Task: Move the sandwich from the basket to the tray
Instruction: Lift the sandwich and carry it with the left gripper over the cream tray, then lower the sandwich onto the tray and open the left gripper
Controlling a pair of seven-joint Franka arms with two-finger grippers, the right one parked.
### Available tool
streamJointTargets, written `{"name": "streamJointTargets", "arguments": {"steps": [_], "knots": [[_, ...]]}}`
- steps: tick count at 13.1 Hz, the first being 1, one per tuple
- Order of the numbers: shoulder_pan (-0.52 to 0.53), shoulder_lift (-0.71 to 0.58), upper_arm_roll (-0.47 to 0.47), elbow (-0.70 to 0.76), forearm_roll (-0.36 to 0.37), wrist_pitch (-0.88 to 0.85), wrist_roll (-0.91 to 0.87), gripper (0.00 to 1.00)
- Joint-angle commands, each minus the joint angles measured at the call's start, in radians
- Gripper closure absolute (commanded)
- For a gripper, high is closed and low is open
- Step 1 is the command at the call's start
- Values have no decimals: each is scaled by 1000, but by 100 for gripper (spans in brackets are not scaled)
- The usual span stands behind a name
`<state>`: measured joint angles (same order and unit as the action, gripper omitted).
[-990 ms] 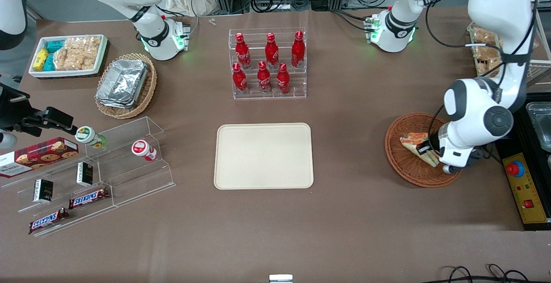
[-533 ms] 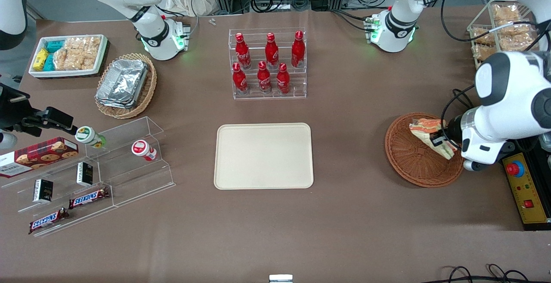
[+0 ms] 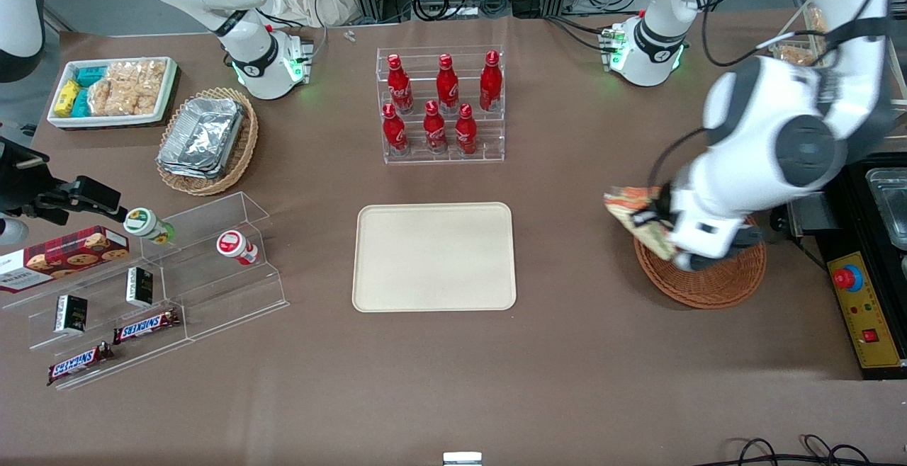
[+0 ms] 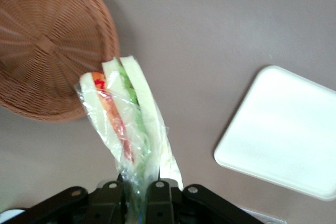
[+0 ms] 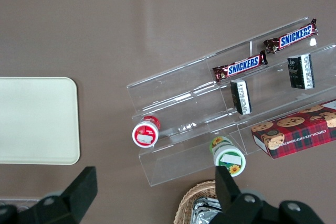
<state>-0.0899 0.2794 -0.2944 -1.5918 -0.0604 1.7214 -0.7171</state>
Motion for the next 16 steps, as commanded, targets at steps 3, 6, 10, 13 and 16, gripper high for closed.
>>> {"name": "streamJointTargets", "arguments": {"steps": [3, 6, 10, 13, 16], "knots": [[-241, 99, 0, 59, 126, 50, -41, 93], [-280, 225, -2, 145, 123, 90, -28, 93], [-335, 371, 0, 196, 129, 223, 39, 93], [-343, 441, 0, 191, 129, 351, 70, 93], [-347, 494, 0, 190, 129, 388, 79, 91]]}}
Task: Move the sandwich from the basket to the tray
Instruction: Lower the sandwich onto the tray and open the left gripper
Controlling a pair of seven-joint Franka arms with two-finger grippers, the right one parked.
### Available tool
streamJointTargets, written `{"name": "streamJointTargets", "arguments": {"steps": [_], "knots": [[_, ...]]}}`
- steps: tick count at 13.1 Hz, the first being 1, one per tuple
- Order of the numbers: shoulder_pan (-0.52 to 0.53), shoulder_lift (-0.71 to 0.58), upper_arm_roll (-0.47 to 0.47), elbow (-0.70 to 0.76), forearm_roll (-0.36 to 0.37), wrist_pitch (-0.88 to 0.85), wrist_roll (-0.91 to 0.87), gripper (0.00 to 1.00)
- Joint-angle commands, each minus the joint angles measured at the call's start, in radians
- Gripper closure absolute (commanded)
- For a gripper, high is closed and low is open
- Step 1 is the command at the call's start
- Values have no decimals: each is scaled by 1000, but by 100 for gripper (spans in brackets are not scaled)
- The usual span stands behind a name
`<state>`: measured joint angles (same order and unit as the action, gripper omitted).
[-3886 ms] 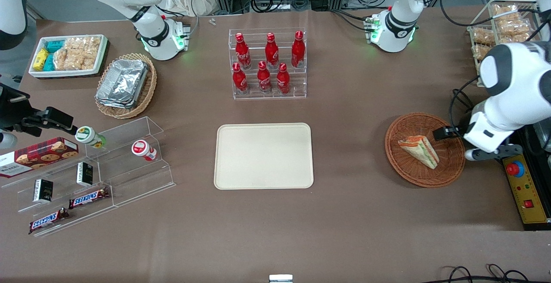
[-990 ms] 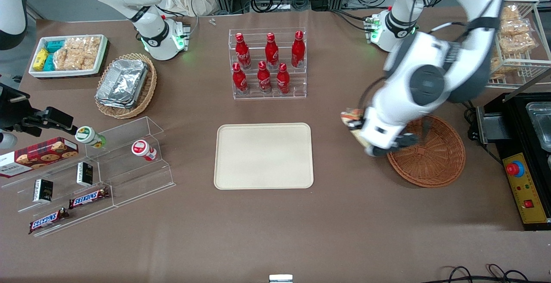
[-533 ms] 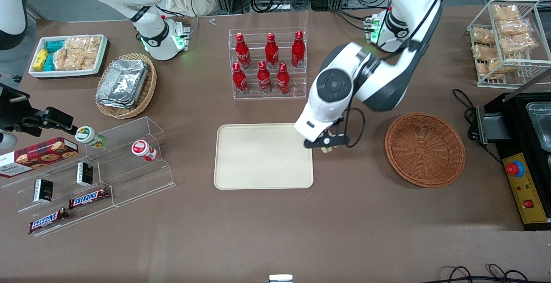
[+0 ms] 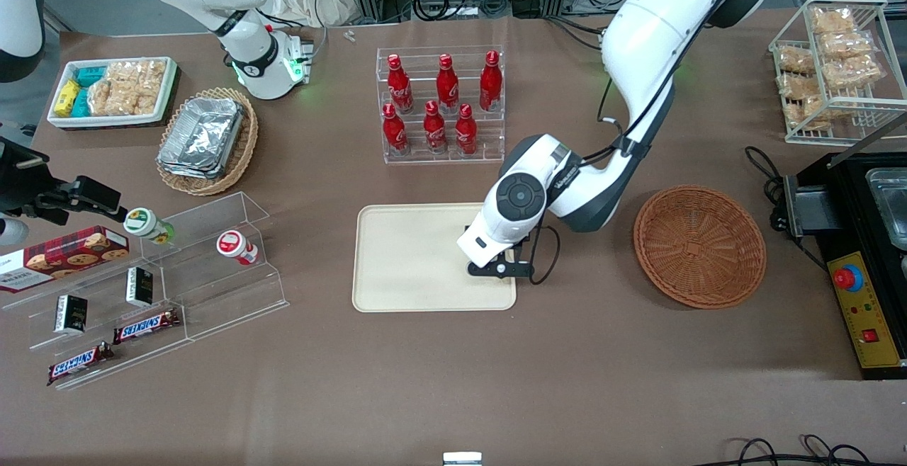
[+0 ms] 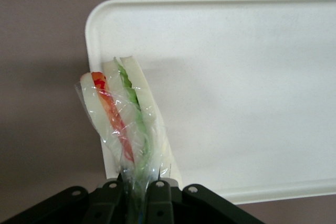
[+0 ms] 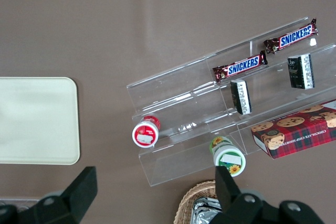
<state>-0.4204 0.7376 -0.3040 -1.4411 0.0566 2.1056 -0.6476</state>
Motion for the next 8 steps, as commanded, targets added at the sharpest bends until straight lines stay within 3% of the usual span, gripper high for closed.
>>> {"name": "streamJointTargets", "arguments": {"steps": [1, 2, 3, 6, 8], "knots": [[-17, 45, 9, 39, 12, 4, 6, 71], [-17, 46, 9, 39, 11, 4, 2, 7], [-12, 42, 9, 41, 8, 4, -7, 1], [8, -18, 11, 39, -1, -31, -27, 0], [55, -113, 13, 37, -1, -154, -18, 0]]}}
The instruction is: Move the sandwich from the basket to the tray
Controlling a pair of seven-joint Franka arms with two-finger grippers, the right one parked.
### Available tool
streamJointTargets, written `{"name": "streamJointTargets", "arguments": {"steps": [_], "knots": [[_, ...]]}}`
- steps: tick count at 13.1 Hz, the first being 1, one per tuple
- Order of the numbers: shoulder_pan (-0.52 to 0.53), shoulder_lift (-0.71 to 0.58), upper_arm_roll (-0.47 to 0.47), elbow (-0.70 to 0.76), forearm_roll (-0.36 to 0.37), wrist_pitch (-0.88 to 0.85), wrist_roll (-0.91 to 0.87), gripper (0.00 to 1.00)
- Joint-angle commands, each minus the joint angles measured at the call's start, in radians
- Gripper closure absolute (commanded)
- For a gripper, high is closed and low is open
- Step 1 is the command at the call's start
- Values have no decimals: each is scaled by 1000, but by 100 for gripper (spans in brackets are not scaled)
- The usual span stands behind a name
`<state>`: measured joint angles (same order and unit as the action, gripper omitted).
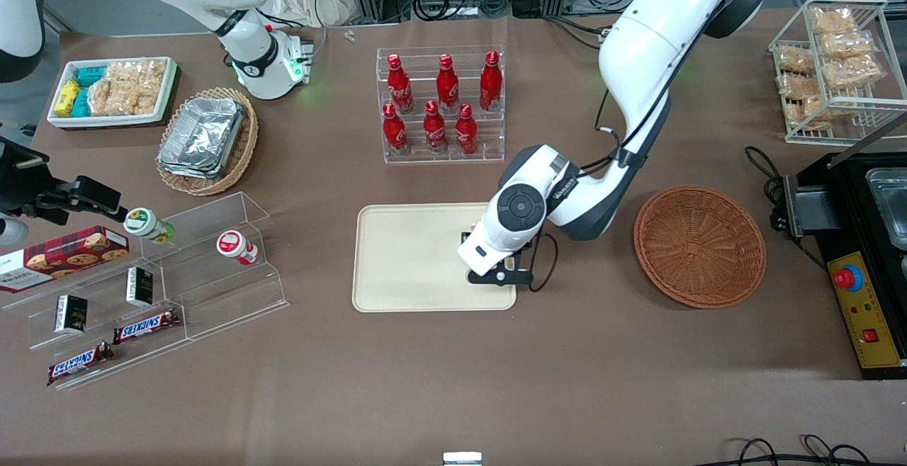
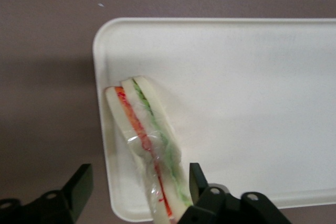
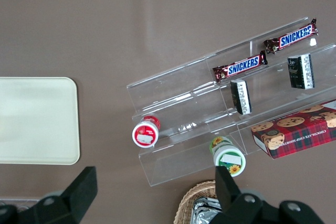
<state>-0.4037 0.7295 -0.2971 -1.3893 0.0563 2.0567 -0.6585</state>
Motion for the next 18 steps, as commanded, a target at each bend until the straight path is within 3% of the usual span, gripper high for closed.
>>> {"name": "streamJointTargets", "arguments": {"steps": [1, 7, 11, 18], "knots": [[69, -166, 7, -16, 7, -186, 11, 0], [307, -381, 7, -16, 8, -499, 388, 0], [488, -458, 7, -14, -4, -631, 425, 0], [528, -484, 10, -16, 48, -664, 428, 0]]}}
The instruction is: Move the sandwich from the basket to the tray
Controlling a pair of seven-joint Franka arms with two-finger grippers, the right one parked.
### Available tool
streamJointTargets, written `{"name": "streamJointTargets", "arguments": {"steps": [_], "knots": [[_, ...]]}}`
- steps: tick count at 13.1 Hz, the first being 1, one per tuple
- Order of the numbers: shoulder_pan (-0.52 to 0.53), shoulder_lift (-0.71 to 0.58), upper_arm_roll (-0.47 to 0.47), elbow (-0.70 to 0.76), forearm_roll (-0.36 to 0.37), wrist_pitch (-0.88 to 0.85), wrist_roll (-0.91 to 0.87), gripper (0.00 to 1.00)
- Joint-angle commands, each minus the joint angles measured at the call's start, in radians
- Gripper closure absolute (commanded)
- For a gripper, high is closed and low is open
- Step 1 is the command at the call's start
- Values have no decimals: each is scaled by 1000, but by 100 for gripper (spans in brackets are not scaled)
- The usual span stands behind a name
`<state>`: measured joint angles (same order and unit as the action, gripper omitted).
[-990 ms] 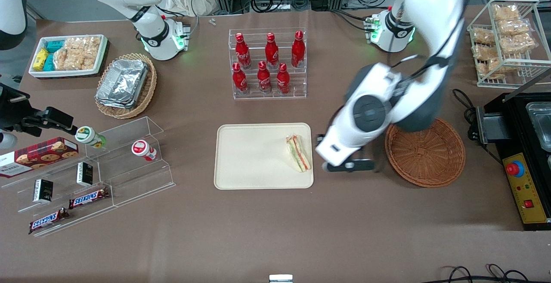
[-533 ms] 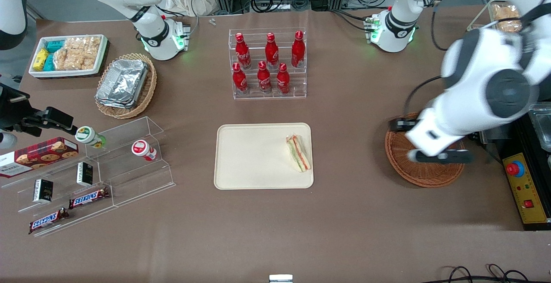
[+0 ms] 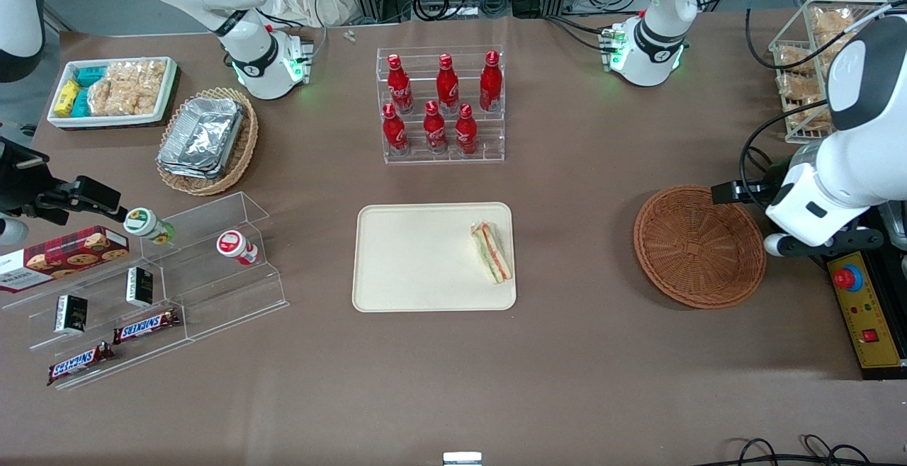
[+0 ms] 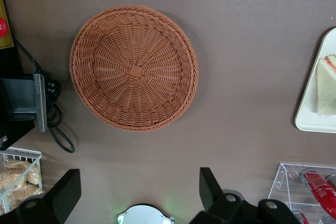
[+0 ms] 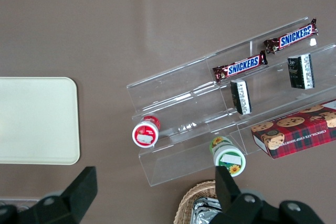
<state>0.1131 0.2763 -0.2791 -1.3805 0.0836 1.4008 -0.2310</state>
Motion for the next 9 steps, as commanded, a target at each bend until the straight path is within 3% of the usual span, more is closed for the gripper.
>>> {"name": "streamJointTargets", "arguments": {"steps": [1, 6, 9], "knots": [[29, -35, -8, -26, 19, -8, 7, 0], [69, -48, -9, -37, 18, -8, 91, 0], [25, -54, 36, -37, 9, -3, 91, 0]]}}
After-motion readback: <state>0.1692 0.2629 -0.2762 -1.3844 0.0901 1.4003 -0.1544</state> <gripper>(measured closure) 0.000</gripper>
